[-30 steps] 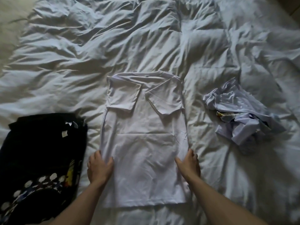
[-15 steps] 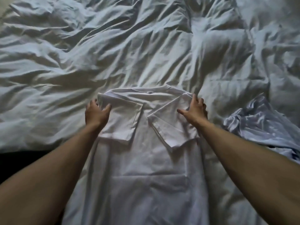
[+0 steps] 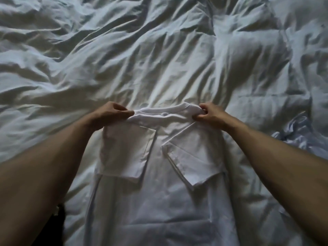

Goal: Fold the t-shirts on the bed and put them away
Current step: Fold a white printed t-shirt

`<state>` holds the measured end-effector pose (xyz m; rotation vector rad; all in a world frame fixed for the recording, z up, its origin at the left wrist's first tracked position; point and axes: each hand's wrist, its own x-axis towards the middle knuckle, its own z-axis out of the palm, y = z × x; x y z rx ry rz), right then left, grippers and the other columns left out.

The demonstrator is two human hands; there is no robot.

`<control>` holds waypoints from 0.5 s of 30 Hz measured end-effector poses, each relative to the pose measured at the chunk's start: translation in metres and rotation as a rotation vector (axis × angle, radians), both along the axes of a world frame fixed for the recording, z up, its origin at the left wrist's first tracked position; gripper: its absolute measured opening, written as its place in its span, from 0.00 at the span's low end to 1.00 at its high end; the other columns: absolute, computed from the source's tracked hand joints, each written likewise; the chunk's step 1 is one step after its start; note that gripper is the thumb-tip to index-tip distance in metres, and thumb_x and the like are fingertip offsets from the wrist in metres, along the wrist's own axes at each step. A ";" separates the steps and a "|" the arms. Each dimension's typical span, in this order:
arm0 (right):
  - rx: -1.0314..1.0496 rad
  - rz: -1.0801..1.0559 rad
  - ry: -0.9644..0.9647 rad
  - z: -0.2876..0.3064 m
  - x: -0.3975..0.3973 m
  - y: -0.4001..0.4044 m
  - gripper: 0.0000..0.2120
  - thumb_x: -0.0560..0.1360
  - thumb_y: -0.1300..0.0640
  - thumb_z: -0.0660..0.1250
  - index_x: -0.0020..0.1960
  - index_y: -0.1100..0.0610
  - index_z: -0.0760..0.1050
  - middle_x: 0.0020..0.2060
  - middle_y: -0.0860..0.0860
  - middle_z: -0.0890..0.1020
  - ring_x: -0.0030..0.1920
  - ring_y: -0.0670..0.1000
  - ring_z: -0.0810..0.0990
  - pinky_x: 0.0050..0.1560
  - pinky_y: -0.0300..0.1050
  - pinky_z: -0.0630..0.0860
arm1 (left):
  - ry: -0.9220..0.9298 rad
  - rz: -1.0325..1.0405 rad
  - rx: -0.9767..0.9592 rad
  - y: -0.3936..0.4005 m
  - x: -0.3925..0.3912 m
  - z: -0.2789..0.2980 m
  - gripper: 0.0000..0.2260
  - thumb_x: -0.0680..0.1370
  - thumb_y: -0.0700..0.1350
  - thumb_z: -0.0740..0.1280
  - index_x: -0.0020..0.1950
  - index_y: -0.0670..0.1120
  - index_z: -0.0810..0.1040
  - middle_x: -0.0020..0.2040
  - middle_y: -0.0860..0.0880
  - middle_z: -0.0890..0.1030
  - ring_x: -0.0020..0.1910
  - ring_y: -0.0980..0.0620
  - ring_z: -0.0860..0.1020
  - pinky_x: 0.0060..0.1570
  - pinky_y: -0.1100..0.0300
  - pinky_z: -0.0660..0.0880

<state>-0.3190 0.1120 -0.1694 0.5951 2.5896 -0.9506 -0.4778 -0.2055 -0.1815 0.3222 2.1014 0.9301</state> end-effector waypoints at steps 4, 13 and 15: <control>-0.287 -0.076 0.020 -0.001 0.008 0.007 0.08 0.75 0.54 0.73 0.45 0.58 0.77 0.38 0.51 0.80 0.41 0.48 0.78 0.40 0.43 0.73 | -0.020 0.113 0.228 -0.002 0.001 -0.002 0.05 0.77 0.44 0.71 0.47 0.43 0.80 0.39 0.44 0.78 0.35 0.52 0.73 0.30 0.66 0.70; -0.093 -0.002 0.079 0.039 0.017 0.002 0.16 0.74 0.64 0.72 0.33 0.54 0.69 0.30 0.45 0.70 0.32 0.43 0.66 0.30 0.36 0.62 | 0.410 0.188 0.216 0.000 0.017 0.009 0.02 0.80 0.43 0.68 0.48 0.49 0.78 0.41 0.45 0.76 0.37 0.53 0.70 0.33 0.64 0.64; -0.026 -0.021 0.112 0.052 0.027 -0.005 0.16 0.73 0.62 0.72 0.33 0.54 0.68 0.30 0.47 0.69 0.32 0.44 0.65 0.31 0.38 0.60 | 0.469 0.185 0.206 -0.007 0.024 0.022 0.01 0.79 0.45 0.69 0.50 0.49 0.79 0.41 0.46 0.78 0.35 0.57 0.71 0.33 0.62 0.64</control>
